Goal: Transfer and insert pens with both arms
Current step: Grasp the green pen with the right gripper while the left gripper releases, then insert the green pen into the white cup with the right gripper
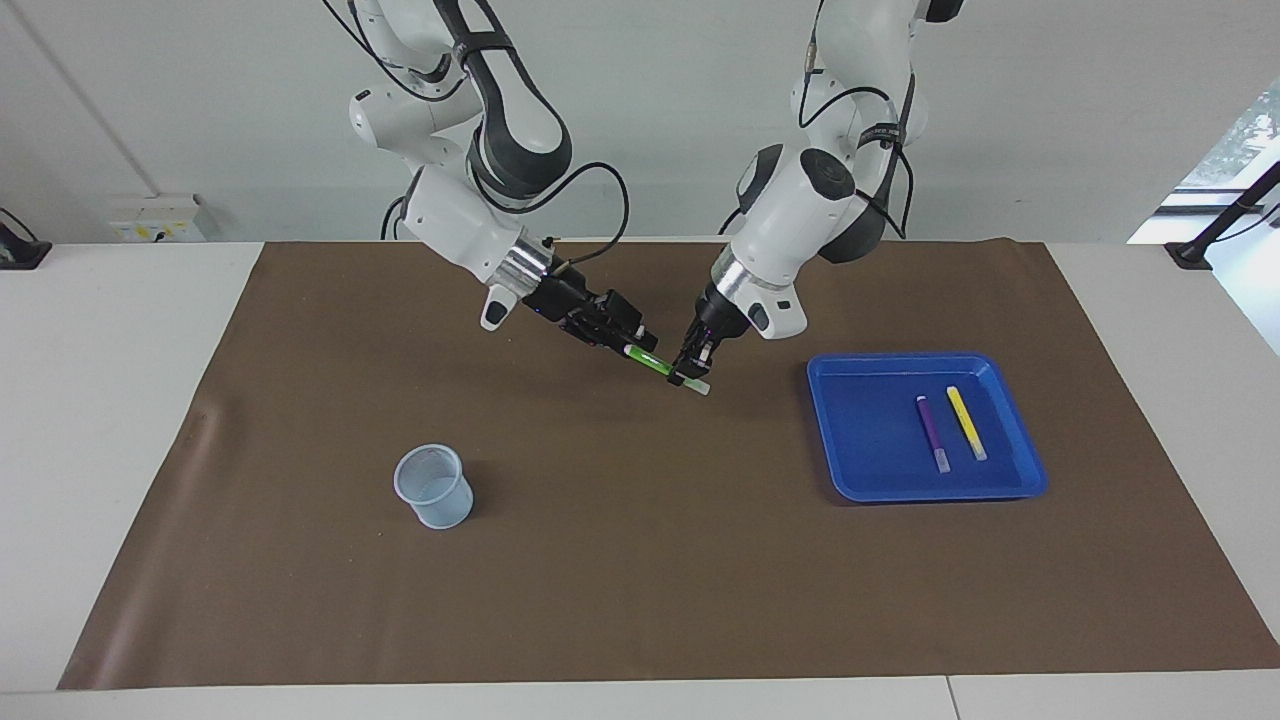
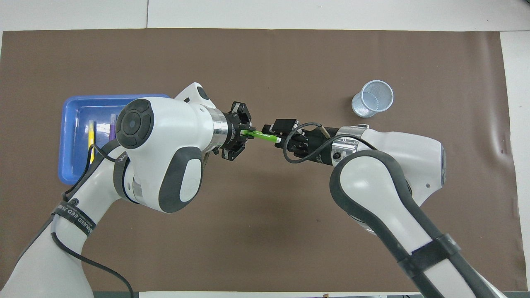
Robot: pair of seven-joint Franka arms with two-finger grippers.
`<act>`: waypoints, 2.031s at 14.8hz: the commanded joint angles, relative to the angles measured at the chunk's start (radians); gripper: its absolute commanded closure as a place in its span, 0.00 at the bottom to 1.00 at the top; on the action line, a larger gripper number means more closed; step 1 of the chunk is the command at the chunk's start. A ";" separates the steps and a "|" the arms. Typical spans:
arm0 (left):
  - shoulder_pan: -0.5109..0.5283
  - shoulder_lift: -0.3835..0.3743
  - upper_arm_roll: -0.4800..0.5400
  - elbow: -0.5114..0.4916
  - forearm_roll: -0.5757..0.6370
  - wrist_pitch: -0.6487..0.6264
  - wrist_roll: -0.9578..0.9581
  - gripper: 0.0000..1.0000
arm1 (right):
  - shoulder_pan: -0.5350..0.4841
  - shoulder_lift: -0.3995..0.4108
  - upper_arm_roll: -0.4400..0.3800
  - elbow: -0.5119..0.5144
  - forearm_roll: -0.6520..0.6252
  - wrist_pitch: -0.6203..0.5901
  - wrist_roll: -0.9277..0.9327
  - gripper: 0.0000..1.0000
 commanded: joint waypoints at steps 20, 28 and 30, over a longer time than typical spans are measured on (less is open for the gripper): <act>0.041 0.007 0.020 0.000 0.115 -0.017 0.295 0.00 | -0.190 0.052 -0.003 0.240 -0.607 -0.381 -0.019 1.00; 0.277 -0.023 0.023 -0.060 0.208 -0.152 1.082 0.00 | -0.339 0.195 -0.001 0.621 -1.145 -0.652 -0.204 1.00; 0.340 -0.023 0.023 -0.062 0.249 -0.171 1.252 0.00 | -0.338 0.197 -0.001 0.606 -1.190 -0.621 -0.256 1.00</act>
